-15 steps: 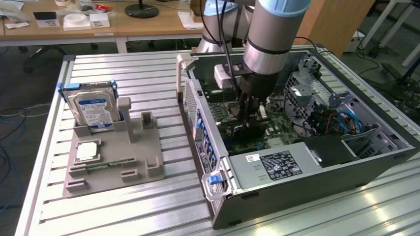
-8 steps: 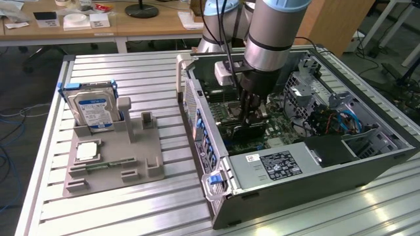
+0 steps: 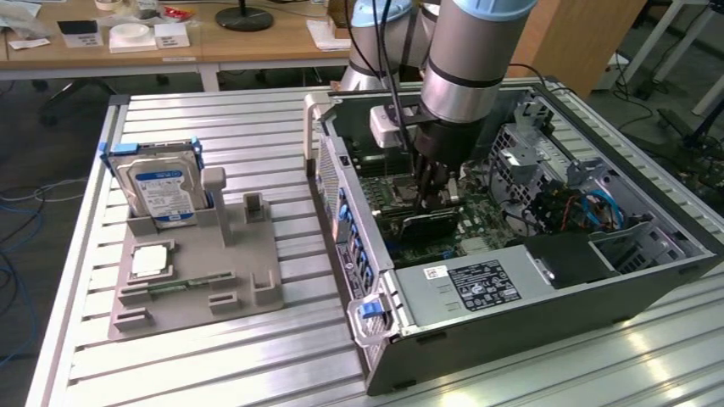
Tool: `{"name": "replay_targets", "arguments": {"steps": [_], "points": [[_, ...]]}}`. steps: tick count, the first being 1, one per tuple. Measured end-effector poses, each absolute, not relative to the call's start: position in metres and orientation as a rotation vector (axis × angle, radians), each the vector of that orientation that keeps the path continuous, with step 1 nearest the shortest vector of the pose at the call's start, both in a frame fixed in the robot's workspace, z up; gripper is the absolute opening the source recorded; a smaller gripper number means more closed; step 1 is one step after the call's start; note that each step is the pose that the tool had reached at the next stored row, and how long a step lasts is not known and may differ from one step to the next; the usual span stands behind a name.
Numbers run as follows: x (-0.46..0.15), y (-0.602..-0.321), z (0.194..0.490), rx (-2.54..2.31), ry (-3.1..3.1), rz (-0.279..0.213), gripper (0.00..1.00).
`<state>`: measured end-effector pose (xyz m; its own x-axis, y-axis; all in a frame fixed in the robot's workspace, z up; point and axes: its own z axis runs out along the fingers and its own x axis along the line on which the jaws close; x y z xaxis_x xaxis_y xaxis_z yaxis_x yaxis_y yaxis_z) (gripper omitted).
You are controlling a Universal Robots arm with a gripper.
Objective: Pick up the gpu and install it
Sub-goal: 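Insert the gpu into the slot, then press down on the gpu until it lock into place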
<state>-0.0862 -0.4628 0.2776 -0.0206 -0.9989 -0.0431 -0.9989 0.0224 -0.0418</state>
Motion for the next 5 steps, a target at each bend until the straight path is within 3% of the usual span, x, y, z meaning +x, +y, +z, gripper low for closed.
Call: {"name": "replay_targets", "arguments": {"steps": [5], "points": [[-0.0862, -0.4628, 0.2776, -2.155, 2.202, 0.000, 0.11]]}}
